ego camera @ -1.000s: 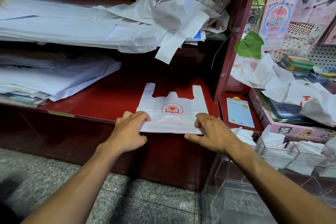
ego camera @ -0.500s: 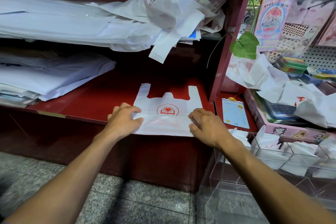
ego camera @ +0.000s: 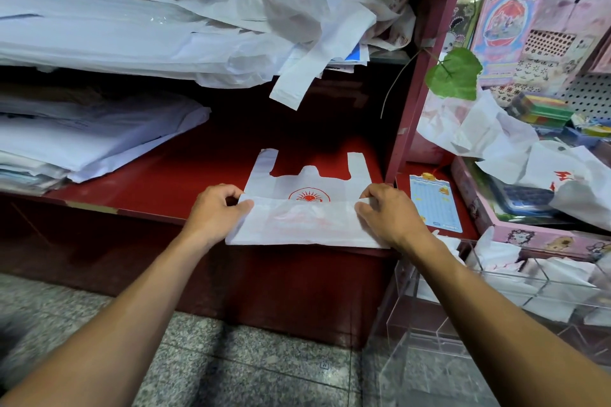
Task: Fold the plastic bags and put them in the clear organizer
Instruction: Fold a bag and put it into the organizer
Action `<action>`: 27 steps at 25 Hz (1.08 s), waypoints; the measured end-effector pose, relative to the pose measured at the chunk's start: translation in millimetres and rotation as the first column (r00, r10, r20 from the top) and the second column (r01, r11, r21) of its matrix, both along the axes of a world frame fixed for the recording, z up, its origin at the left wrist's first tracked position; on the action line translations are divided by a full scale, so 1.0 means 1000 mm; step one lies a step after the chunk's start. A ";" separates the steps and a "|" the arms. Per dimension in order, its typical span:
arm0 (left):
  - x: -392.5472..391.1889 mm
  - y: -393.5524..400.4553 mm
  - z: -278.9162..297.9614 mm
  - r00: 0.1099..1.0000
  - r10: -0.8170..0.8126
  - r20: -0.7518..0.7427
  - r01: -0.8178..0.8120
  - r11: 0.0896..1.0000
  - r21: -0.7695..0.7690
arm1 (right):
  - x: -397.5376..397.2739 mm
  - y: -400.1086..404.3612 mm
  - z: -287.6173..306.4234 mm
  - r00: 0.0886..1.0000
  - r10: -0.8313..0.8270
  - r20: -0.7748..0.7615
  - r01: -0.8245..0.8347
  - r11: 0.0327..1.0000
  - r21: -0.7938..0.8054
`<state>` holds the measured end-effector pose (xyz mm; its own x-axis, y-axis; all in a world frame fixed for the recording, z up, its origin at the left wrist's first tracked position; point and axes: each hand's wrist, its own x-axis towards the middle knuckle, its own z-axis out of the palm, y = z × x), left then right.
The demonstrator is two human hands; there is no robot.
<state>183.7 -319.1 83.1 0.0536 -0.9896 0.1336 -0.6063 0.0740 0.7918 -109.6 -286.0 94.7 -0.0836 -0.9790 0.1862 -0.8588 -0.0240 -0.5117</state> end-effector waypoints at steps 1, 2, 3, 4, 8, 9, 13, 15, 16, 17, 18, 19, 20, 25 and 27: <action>-0.002 0.000 -0.001 1.000 0.012 0.027 -0.012 1.000 -0.026 | 0.000 0.000 0.000 0.999 -0.013 0.029 0.013 1.000 -0.019; -0.003 0.000 -0.001 0.998 0.028 0.057 -0.025 0.998 -0.050 | 0.001 0.000 -0.001 0.999 -0.021 0.045 0.022 0.999 -0.031; -0.005 0.000 -0.001 0.996 0.042 0.081 -0.036 0.997 -0.071 | 0.001 -0.001 -0.001 0.999 -0.024 0.041 0.025 0.999 -0.040; -0.006 -0.001 -0.001 0.993 0.056 0.103 -0.048 0.995 -0.084 | 0.002 -0.002 -0.002 1.000 -0.023 0.018 0.024 0.999 -0.049; -0.010 -0.002 -0.003 0.979 0.095 0.181 -0.075 0.991 -0.113 | 0.005 -0.003 -0.007 0.997 -0.032 -0.077 0.027 0.997 -0.066; -0.011 -0.001 -0.003 0.966 0.115 0.232 -0.085 0.987 -0.138 | 0.005 -0.004 -0.008 0.996 -0.035 -0.083 0.029 0.997 -0.076; -0.030 0.013 0.003 0.818 0.064 0.571 0.200 0.900 -0.387 | 0.005 -0.007 -0.010 0.994 -0.050 -0.094 0.039 0.993 -0.114; -0.045 0.022 0.010 0.781 -0.089 0.618 0.328 0.900 -0.286 | 0.006 -0.009 -0.012 0.993 -0.058 -0.105 0.045 0.992 -0.119; -0.053 0.025 0.010 0.758 -0.164 0.631 0.350 0.919 -0.182 | 0.006 -0.011 -0.014 0.992 -0.063 -0.109 0.050 0.992 -0.117; -0.059 0.028 0.009 0.723 -0.213 0.658 0.353 0.931 -0.087 | 0.006 -0.012 -0.014 0.991 -0.065 -0.115 0.051 0.992 -0.115; -0.062 0.030 0.007 0.691 -0.235 0.684 0.340 0.940 -0.020 | 0.007 -0.012 -0.014 0.990 -0.067 -0.122 0.053 0.992 -0.113; -0.063 0.031 0.005 0.679 -0.237 0.694 0.323 0.946 0.007 | 0.008 -0.011 -0.013 0.989 -0.073 -0.131 0.057 0.991 -0.119; -0.062 0.031 0.004 0.686 -0.227 0.691 0.306 0.952 0.009 | 0.009 -0.010 -0.010 0.985 -0.085 -0.150 0.064 0.988 -0.143; -0.058 0.022 -0.006 0.729 -0.206 0.653 0.296 0.955 -0.029 | 0.037 0.002 0.007 0.957 0.024 -0.288 -0.099 0.963 -0.249; -0.060 0.021 -0.008 0.739 -0.207 0.641 0.302 0.953 -0.040 | 0.051 0.007 -0.001 0.940 0.134 -0.313 -0.180 0.976 -0.122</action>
<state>123.8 -298.2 74.7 -0.3396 -0.9240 0.1759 -0.9027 0.3727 0.2150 -59.1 -279.3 93.9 0.1513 -0.9350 0.3207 -0.9511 -0.2261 -0.2105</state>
